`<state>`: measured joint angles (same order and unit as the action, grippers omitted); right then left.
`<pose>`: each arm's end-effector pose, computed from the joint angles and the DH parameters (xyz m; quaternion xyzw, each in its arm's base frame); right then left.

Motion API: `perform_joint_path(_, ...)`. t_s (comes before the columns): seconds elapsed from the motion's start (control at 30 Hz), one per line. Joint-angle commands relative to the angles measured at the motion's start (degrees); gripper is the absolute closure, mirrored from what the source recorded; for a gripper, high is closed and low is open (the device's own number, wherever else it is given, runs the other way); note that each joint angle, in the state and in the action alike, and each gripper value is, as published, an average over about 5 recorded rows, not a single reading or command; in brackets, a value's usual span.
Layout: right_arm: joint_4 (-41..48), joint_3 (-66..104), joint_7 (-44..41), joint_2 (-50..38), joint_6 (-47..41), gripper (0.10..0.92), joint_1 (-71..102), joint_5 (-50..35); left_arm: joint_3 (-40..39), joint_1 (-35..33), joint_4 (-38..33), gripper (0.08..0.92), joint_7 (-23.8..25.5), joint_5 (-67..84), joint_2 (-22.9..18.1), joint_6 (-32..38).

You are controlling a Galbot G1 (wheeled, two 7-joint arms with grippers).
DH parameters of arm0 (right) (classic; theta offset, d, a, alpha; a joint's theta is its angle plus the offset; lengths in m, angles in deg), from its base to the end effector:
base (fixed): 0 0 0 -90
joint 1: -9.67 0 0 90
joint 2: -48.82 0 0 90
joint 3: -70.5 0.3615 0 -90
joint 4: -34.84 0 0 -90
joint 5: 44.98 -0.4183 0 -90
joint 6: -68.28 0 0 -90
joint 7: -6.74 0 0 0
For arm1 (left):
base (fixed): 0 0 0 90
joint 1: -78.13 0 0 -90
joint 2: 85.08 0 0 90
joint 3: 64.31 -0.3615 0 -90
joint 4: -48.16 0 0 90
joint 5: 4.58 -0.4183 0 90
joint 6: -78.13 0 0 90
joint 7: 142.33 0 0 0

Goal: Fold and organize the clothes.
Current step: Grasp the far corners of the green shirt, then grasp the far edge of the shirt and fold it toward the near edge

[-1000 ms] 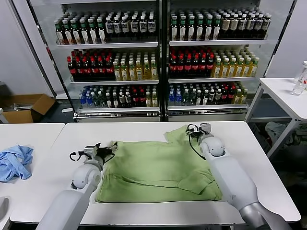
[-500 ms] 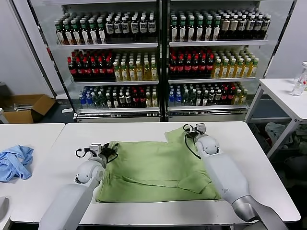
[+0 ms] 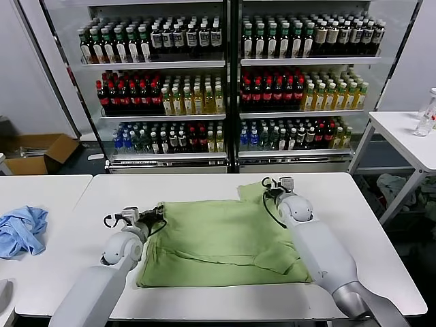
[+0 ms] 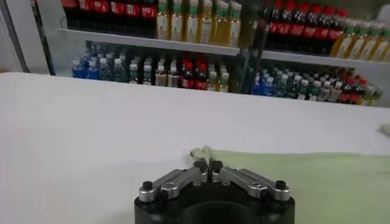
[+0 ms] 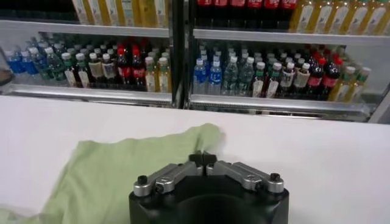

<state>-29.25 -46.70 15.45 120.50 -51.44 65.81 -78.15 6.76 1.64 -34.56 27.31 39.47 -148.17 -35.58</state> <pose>0.5959 -0.0078 -0.2875 0.0590 -0.9634 0.0191 0.2607 0.4822 0.0676 -0.3269 -0.0487 -0.9664 0.0768 0.2403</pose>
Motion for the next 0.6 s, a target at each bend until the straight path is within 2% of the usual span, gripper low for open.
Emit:
perform_joint_path(0.03, -17.41, 3.09, 0.8, -5.94, 1.02, 0.919, 5.4, -5.15, 5.11, -5.29, -10.07, 0.914, 0.81, 6.48, 1.1, 3.56)
perform_joint_path(0.43, -40.17, 13.18, 3.06, -14.33, -1.36, 0.919, 23.52, -8.7, 10.82, -19.99, -25.29, 0.914, 0.07, 6.44, 4.32, 1.98)
perform_joint_path(0.6, -43.74, 16.98, 3.73, -16.1, -1.84, 0.919, 30.55, -8.02, 11.41, -24.66, -27.49, 0.914, 0.35, 4.3, 4.8, 1.74)
